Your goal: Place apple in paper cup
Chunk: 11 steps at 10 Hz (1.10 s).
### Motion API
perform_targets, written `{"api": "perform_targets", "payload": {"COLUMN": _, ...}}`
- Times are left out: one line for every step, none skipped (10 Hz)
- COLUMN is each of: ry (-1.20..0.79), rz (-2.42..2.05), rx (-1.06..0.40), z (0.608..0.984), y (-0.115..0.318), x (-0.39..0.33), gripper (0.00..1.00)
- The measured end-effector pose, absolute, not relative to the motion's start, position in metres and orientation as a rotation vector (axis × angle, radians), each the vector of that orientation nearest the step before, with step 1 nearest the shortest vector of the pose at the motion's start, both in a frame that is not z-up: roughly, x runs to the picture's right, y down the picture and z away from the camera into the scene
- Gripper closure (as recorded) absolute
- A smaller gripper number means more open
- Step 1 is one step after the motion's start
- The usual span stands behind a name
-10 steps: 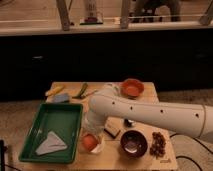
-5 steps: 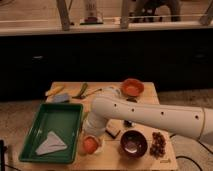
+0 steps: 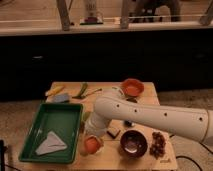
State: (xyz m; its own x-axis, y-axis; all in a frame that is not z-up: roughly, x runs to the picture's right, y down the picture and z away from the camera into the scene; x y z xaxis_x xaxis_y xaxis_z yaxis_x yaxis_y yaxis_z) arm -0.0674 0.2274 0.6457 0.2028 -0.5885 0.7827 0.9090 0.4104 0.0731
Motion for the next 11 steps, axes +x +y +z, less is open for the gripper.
{"api": "perform_targets", "payload": {"ry": -0.835, "rz": -1.09, "rx": -0.456, "z": 0.647, "y": 0.226, "x": -0.064, "gripper": 1.0}}
{"api": "perform_targets", "payload": {"ry": -0.831, "rz": -1.084, "rx": -0.454, "z": 0.649, "y": 0.224, "x": -0.062, "gripper": 1.0}}
{"api": "perform_targets", "payload": {"ry": -0.83, "rz": -1.079, "rx": -0.453, "z": 0.651, "y": 0.222, "x": -0.059, "gripper": 1.0}}
{"api": "perform_targets", "payload": {"ry": -0.83, "rz": -1.077, "rx": -0.453, "z": 0.653, "y": 0.221, "x": -0.058, "gripper": 1.0}}
{"api": "perform_targets", "payload": {"ry": -0.831, "rz": -1.073, "rx": -0.454, "z": 0.655, "y": 0.22, "x": -0.056, "gripper": 1.0}}
{"api": "perform_targets", "payload": {"ry": -0.831, "rz": -1.07, "rx": -0.455, "z": 0.656, "y": 0.218, "x": -0.054, "gripper": 1.0}}
{"api": "perform_targets", "payload": {"ry": -0.831, "rz": -1.067, "rx": -0.455, "z": 0.658, "y": 0.217, "x": -0.052, "gripper": 1.0}}
{"api": "perform_targets", "payload": {"ry": -0.831, "rz": -1.065, "rx": -0.459, "z": 0.659, "y": 0.216, "x": -0.051, "gripper": 1.0}}
{"api": "perform_targets", "payload": {"ry": -0.833, "rz": -1.063, "rx": -0.46, "z": 0.661, "y": 0.215, "x": -0.05, "gripper": 1.0}}
{"api": "perform_targets", "payload": {"ry": -0.835, "rz": -1.063, "rx": -0.464, "z": 0.662, "y": 0.215, "x": -0.049, "gripper": 1.0}}
{"api": "perform_targets", "payload": {"ry": -0.838, "rz": -1.066, "rx": -0.465, "z": 0.663, "y": 0.215, "x": -0.049, "gripper": 1.0}}
